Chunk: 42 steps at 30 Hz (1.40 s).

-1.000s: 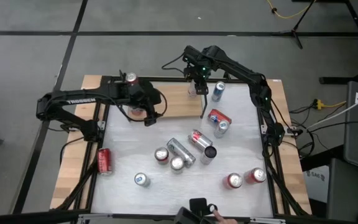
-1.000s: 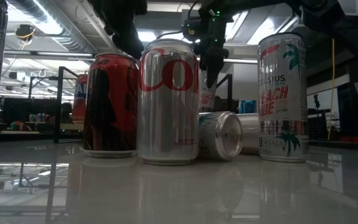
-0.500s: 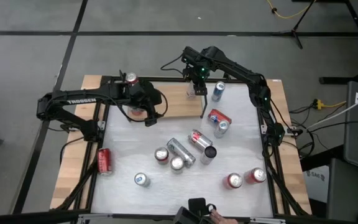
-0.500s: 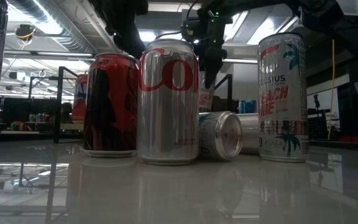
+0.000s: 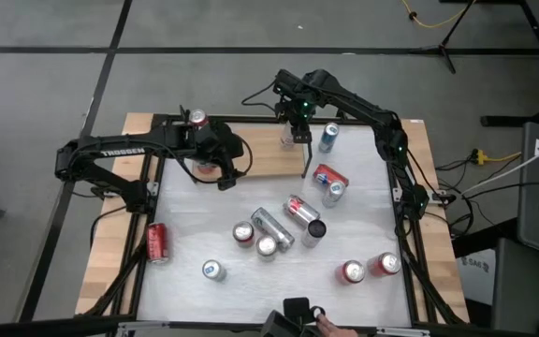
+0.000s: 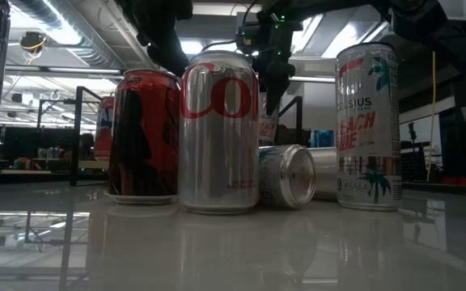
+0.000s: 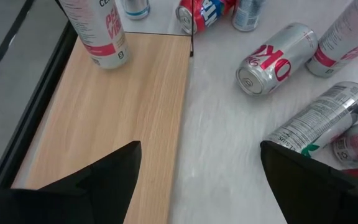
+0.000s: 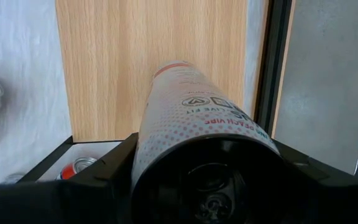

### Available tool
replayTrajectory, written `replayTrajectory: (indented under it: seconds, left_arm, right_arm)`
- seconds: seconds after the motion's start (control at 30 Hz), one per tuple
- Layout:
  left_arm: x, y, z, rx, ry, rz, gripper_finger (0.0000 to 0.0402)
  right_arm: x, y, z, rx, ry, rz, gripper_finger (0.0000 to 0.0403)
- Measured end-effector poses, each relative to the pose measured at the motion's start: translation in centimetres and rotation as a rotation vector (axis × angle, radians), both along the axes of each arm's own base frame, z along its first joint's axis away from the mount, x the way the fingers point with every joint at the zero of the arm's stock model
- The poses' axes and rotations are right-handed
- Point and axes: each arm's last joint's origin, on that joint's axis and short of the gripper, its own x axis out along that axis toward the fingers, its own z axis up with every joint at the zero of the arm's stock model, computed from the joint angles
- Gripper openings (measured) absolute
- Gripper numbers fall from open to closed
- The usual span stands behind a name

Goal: Place canned beverage on shelf
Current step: Put the white pink soda can on the shelf

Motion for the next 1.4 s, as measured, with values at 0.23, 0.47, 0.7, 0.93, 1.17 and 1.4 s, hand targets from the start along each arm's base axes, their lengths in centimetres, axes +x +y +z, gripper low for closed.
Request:
replayTrajectory:
  seconds: [0.23,0.47,0.7,0.93,1.17,1.4]
  left_arm:
    - [0.00,0.00,0.00,0.000,0.000,0.000,0.0322]
    - [-0.01,0.00,0.01,0.000,0.000,0.000,0.0322]
    - [-0.01,0.00,0.01,0.000,0.000,0.000,0.0322]
    - [-0.01,0.00,0.01,0.000,0.000,0.000,0.0322]
    - [-0.01,0.00,0.01,-0.001,0.000,0.001,0.0322]
    - [-0.01,-0.01,0.01,0.000,0.000,0.000,0.0322]
  right_arm:
    - [0.07,-0.04,0.02,-0.004,-0.007,0.000,0.0250]
    - [0.07,-0.04,0.04,-0.005,-0.008,0.000,0.0259]
    - [0.18,-0.10,-0.15,-0.003,-0.006,0.000,0.0326]
    - [0.19,-0.09,-0.17,-0.003,-0.005,0.002,0.0343]
    - [0.30,0.16,-0.14,-0.028,0.008,0.004,0.0344]
    - [0.55,0.26,-0.09,-0.037,-0.007,0.009,0.0344]
